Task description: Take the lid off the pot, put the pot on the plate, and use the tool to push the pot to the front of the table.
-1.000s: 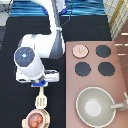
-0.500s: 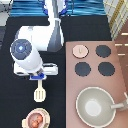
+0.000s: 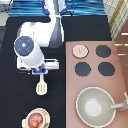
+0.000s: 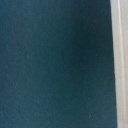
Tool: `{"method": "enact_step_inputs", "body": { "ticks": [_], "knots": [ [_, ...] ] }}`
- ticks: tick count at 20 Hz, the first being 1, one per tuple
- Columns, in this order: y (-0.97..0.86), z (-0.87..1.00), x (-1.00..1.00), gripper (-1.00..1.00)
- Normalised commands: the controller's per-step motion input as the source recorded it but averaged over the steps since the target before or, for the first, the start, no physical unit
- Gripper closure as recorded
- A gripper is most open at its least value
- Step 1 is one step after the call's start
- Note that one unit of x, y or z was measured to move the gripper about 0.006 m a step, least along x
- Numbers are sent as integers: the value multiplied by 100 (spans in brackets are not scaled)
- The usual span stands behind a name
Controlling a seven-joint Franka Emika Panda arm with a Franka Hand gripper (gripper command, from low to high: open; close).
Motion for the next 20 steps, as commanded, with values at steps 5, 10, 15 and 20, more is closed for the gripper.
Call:
{"method": "enact_step_inputs", "body": {
  "ticks": [5, 10, 15, 20],
  "knots": [
    [-7, -85, -100, 100],
    [-17, -21, -100, 100],
    [-8, 70, -97, -100],
    [-11, 82, -89, -100]
  ]
}}
